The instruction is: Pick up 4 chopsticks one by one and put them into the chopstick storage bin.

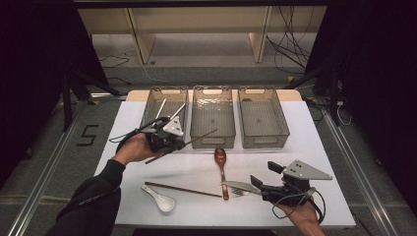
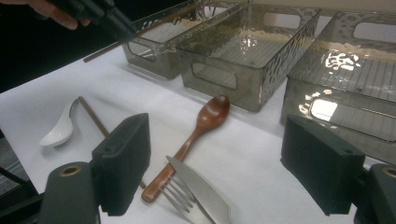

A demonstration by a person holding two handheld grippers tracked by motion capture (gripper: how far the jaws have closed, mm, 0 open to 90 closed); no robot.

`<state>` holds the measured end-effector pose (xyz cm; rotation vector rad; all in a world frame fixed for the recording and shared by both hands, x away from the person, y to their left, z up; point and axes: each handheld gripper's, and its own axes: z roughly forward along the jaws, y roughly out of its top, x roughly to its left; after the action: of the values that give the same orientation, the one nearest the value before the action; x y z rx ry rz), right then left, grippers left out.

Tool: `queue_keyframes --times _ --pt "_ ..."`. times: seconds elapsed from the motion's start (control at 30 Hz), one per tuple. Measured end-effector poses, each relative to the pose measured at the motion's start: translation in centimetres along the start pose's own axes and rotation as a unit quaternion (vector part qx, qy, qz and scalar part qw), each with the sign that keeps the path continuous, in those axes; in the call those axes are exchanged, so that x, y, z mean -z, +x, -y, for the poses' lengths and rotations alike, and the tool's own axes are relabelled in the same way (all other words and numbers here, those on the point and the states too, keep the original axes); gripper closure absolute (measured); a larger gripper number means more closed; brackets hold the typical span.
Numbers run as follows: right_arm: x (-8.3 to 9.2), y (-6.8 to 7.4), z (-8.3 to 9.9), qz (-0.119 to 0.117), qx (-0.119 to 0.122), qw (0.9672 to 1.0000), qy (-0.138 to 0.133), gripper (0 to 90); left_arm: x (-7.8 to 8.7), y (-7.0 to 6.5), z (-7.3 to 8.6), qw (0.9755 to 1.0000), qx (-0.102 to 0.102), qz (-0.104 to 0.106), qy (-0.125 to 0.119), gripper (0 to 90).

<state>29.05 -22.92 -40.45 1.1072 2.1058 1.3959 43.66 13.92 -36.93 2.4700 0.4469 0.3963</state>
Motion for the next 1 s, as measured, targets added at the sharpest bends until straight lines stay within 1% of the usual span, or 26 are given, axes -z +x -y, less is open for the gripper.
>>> queue_keyframes --times 0.07,0.2,0.3,0.4,0.47,0.53,0.57,0.67,0.8,0.9,1.0 --pt "0.0 0.0 0.0 0.000 0.000 1.0000 0.000 25.0 0.4 0.5 0.0 0.9998 0.011 -0.004 -0.016 84.1" --pt "0.0 0.0 0.0 -0.001 0.000 1.0000 0.000 24.9 1.1 1.3 -0.1 0.9990 0.025 -0.022 -0.028 84.1" --pt "0.0 0.0 0.0 -0.001 0.000 1.0000 0.000 24.9 1.6 1.9 -0.2 0.9978 0.038 -0.037 -0.041 84.1" --pt "0.0 0.0 0.0 -0.001 0.000 1.0000 0.000 25.0 1.9 2.5 -0.3 0.9967 0.048 -0.047 -0.046 84.1" --pt "0.0 0.0 0.0 -0.001 0.000 1.0000 -0.001 24.9 2.1 2.9 -0.4 0.9962 0.050 -0.053 -0.048 84.1" --pt "0.0 0.0 0.0 -0.001 -0.001 1.0000 -0.001 25.0 2.4 3.3 -0.5 0.9950 0.061 -0.057 -0.055 84.0" --pt "0.0 0.0 0.0 -0.001 -0.001 1.0000 0.000 24.9 2.5 3.4 -0.5 0.9947 0.064 -0.057 -0.058 84.1" --pt "0.0 0.0 0.0 -0.001 -0.001 1.0000 0.000 25.0 2.8 3.9 -0.5 0.9935 0.068 -0.066 -0.062 84.1" --pt "0.0 0.0 0.0 -0.001 0.000 1.0000 0.000 25.0 3.1 4.5 -0.4 0.9907 0.086 -0.075 -0.073 84.1" --pt "0.0 0.0 0.0 -0.001 -0.001 1.0000 0.000 25.0 3.2 5.1 -0.2 0.9895 0.092 -0.085 -0.072 84.1" --pt "0.0 0.0 0.0 -0.001 0.000 1.0000 0.000 24.9 3.3 5.8 -0.2 0.9874 0.105 -0.092 -0.075 84.1"
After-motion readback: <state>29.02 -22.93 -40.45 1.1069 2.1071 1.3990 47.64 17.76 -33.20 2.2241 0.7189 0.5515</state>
